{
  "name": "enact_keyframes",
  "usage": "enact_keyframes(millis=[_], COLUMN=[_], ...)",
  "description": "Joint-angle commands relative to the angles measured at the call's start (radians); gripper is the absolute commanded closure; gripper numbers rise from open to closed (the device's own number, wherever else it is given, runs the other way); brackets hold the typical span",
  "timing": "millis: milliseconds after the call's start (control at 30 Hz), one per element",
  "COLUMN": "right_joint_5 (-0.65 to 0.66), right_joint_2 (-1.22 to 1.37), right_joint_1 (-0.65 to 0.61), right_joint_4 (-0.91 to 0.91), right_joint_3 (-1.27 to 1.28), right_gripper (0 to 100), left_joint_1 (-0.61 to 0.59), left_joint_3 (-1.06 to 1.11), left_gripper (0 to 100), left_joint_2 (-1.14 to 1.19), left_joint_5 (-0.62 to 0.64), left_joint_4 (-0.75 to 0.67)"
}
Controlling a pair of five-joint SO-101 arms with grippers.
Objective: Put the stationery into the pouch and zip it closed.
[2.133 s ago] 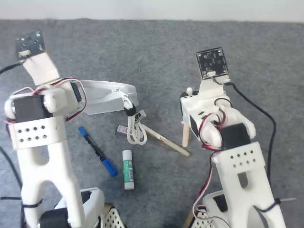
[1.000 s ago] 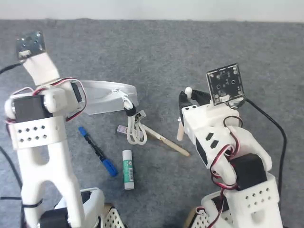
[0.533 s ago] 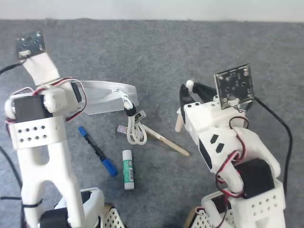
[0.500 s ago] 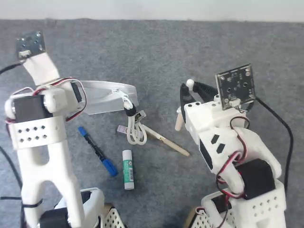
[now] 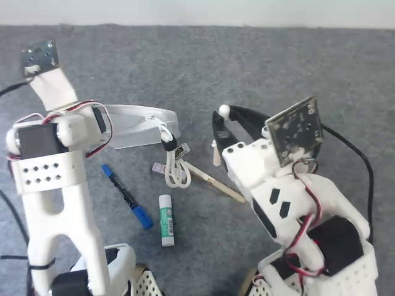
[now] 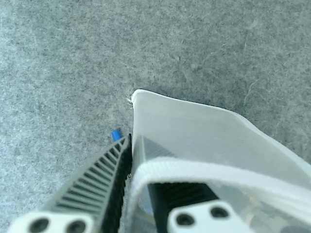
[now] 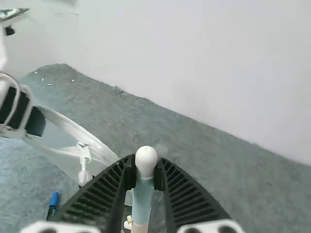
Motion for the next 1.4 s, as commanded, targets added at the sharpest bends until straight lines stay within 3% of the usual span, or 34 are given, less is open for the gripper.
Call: enact_keyframes(millis=[0, 300, 600, 1367], right_joint_5=[0.031, 0.031, 0.032, 0.037], right_joint_2=[-0.031, -0.031, -0.031, -0.03], right_joint_1=[-0.056, -0.213, -0.219, -0.249], right_joint_4=[-0.001, -0.033, -0.254, -0.519], right_joint_3=[-0.083, -0.101, -0.098, -0.103], right_gripper=[99.1, 98.9, 99.1, 99.1], left_joint_1=[-0.002, -0.002, -0.002, -0.002], left_joint_3=[0.008, 0.008, 0.008, 0.007], left_gripper=[99, 99, 99, 99], left_joint_2=[0.009, 0.009, 0.009, 0.009], left_joint_5=[0.014, 0.014, 0.014, 0.014], left_joint_4=[-0.026, -0.026, -0.026, -0.028])
